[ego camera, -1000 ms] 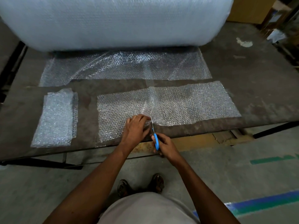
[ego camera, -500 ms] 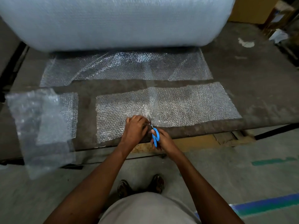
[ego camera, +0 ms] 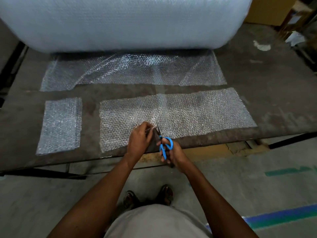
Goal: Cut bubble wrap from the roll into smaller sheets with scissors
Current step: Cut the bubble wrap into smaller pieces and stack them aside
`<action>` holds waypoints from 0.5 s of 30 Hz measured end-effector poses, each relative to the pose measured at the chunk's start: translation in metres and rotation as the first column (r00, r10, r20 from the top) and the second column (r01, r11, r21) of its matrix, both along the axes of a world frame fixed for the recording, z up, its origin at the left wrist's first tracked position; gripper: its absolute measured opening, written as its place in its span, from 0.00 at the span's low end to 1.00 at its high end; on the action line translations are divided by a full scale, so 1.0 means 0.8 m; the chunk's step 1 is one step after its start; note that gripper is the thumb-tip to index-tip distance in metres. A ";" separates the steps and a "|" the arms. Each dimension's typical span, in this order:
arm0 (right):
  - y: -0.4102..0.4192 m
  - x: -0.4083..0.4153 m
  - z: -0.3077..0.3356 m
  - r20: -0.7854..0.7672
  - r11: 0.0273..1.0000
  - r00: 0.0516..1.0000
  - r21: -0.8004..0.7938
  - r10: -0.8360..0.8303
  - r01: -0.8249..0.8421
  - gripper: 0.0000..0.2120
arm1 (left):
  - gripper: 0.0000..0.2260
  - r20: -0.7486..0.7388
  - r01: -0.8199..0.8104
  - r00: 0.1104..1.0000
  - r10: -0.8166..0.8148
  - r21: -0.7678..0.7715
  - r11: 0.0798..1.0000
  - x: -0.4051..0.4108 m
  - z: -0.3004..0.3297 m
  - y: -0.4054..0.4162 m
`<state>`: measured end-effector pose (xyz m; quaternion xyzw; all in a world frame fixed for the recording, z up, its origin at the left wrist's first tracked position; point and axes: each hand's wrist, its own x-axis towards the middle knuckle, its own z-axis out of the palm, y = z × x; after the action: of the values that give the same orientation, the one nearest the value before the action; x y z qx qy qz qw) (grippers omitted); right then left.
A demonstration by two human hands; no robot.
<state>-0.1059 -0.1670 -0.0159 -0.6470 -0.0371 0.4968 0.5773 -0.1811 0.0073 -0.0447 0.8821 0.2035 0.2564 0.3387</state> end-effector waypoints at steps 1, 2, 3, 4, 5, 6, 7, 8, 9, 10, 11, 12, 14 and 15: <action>0.004 0.001 0.002 -0.002 1.000 1.000 0.007 -0.005 0.005 0.17 | 0.06 0.003 0.000 1.000 0.000 -0.004 1.000 0.000 0.000 0.000; 0.007 0.002 0.003 -0.003 1.000 1.000 0.015 -0.009 0.009 0.17 | 0.06 0.002 0.006 1.000 -0.006 -0.008 1.000 -0.001 0.000 0.000; 0.012 0.003 0.003 0.004 1.000 1.000 0.023 -0.008 0.008 0.17 | 0.06 0.001 0.017 1.000 -0.017 -0.014 1.000 -0.001 0.000 0.001; 0.018 0.006 0.003 0.022 1.000 1.000 0.027 -0.006 0.005 0.17 | 0.06 0.003 0.029 1.000 -0.029 -0.020 0.999 -0.002 0.000 0.001; 0.024 0.009 0.003 0.050 1.000 0.999 0.027 -0.002 0.001 0.18 | 0.06 0.007 0.036 0.999 -0.036 -0.023 0.999 -0.003 0.001 0.001; 0.031 0.013 0.003 0.079 1.000 0.997 0.030 0.002 -0.005 0.18 | 0.05 0.011 0.040 0.999 -0.040 -0.020 0.999 -0.003 0.003 0.000; 0.036 0.016 0.002 0.107 0.999 0.994 0.031 0.008 -0.011 0.20 | 0.05 0.012 0.043 0.999 -0.043 -0.012 0.999 -0.004 0.005 -0.001; 0.040 0.021 0.000 0.134 0.999 0.991 0.029 0.015 -0.019 0.21 | 0.05 0.010 0.047 0.999 -0.047 0.000 0.999 -0.005 0.006 -0.001; 0.042 0.025 -0.001 0.162 0.999 0.986 0.027 0.028 -0.033 0.20 | 0.05 0.005 0.052 0.999 -0.052 0.006 0.999 -0.006 0.007 0.000; 0.042 0.028 -0.003 0.189 0.998 0.981 0.027 0.043 -0.049 0.19 | 0.06 0.000 0.058 0.998 -0.058 0.005 0.998 -0.006 0.008 0.000; 0.041 0.031 -0.006 0.210 0.998 0.976 0.035 0.051 -0.060 0.18 | 0.06 -0.001 0.064 0.998 -0.064 0.000 0.998 -0.006 0.009 0.002; 0.038 0.031 -0.009 0.225 0.997 0.973 0.043 0.056 -0.067 0.17 | 0.06 0.001 0.069 0.998 -0.069 -0.003 0.998 -0.007 0.010 0.004; 0.034 0.031 -0.013 0.256 0.995 0.964 0.045 0.072 -0.086 0.15 | 0.07 0.011 0.087 0.996 -0.087 0.001 0.996 -0.007 0.011 0.007; 0.032 0.030 -0.014 0.273 0.995 0.959 0.039 0.079 -0.093 0.15 | 0.08 0.013 0.101 0.995 -0.101 0.000 0.995 -0.007 0.013 0.008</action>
<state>-0.0817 -0.1414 -0.0275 -0.6915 -0.1567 0.4270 0.5612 -0.1869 0.0138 -0.0347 0.8895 0.1567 0.2447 0.3526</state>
